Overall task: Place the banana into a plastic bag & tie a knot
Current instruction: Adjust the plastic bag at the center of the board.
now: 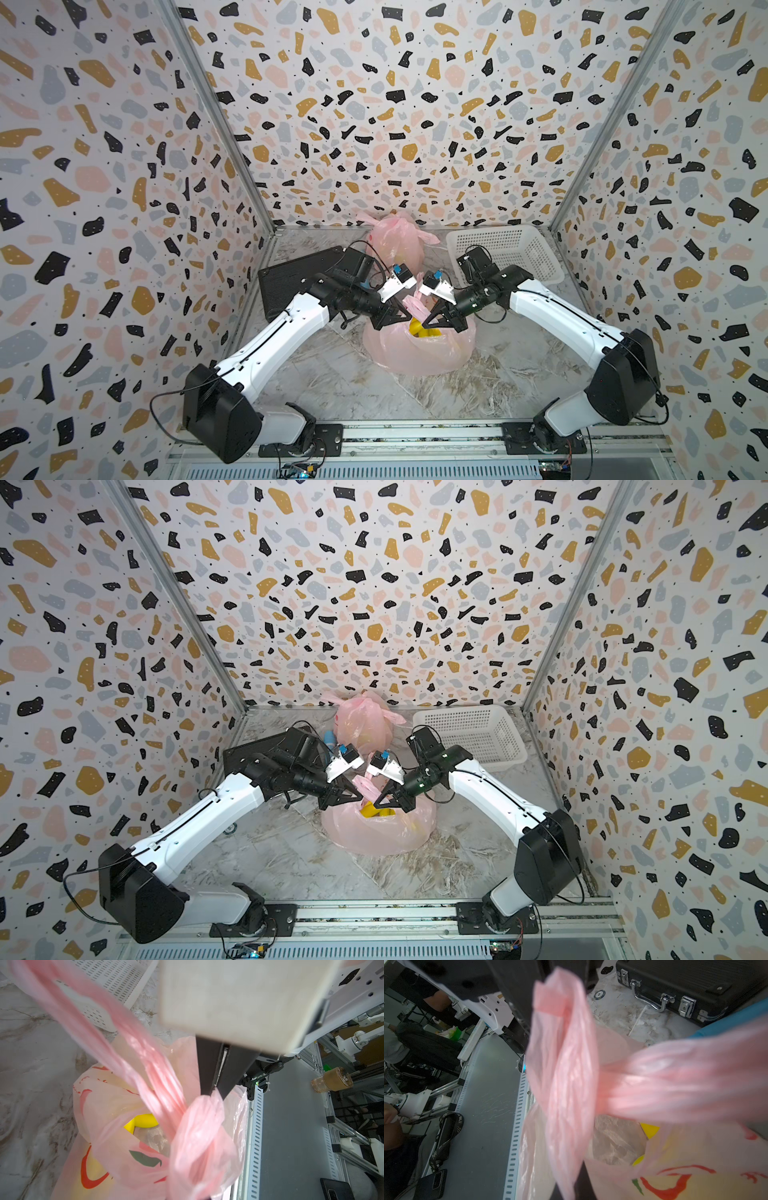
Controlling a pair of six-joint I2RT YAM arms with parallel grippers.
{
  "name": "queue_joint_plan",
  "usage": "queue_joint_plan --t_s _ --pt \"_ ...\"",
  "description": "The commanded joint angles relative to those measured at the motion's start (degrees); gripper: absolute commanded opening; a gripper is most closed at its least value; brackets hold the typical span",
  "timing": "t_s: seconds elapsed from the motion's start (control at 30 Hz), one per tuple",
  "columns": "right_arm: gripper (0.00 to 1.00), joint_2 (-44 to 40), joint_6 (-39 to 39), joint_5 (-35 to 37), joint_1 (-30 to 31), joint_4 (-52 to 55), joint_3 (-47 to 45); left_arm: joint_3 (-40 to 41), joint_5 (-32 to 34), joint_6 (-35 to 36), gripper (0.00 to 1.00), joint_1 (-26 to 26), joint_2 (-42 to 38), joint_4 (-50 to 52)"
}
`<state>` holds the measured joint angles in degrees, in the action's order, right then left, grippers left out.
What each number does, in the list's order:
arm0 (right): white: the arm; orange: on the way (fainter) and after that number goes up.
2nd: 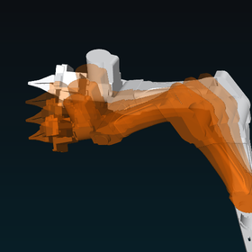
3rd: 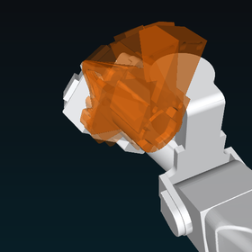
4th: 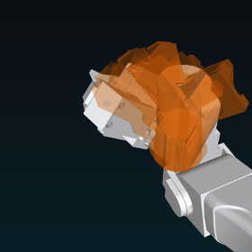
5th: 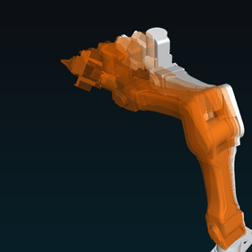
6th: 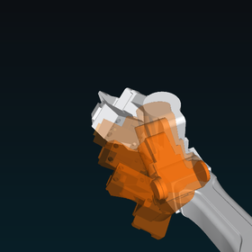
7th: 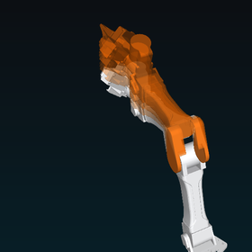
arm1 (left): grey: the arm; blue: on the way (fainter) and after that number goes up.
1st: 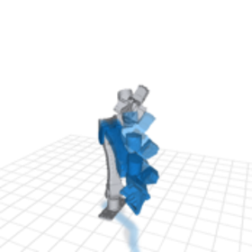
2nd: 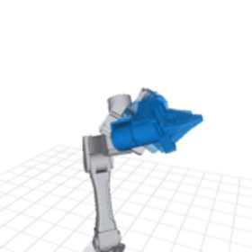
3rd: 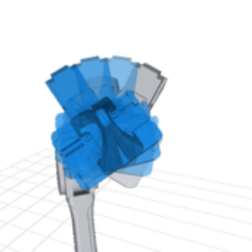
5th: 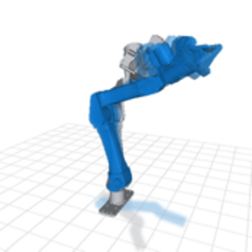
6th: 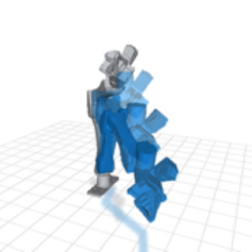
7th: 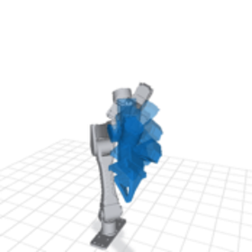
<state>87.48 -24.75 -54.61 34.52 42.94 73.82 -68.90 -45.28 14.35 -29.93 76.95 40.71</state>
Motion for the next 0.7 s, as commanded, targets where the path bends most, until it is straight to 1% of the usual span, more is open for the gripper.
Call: queue_joint_plan --t_s 0.0,0.13,0.23,0.27,0.43,0.57,0.67 --pt "0.00 -0.75 -0.85 -0.67 0.29 2.68 3.41 0.48 -1.92 0.96 0.13 0.36 -1.64 -1.40" --pt "0.00 -0.06 -0.76 0.06 0.28 3.32 3.88 0.53 -1.93 0.43 0.41 0.40 -2.64 -2.39" --pt "0.00 0.64 -0.41 0.29 0.28 3.79 5.10 0.71 -1.67 0.08 0.57 0.38 -3.08 -2.81" --pt "0.00 0.89 -0.09 0.29 0.28 3.93 5.49 0.82 -1.66 -0.03 0.60 0.40 -3.28 -3.02" --pt "0.00 1.89 -0.17 -0.17 0.28 4.87 7.03 0.71 -1.79 -0.62 0.68 0.34 -4.23 -4.12" --pt "0.00 2.15 -0.38 -0.10 0.30 5.37 7.73 -0.43 -1.29 -0.49 0.69 0.48 -4.09 -4.49" --pt "0.00 2.49 -0.40 -0.23 0.36 5.89 8.40 -1.08 -2.22 0.14 0.69 0.81 -3.58 -4.95"
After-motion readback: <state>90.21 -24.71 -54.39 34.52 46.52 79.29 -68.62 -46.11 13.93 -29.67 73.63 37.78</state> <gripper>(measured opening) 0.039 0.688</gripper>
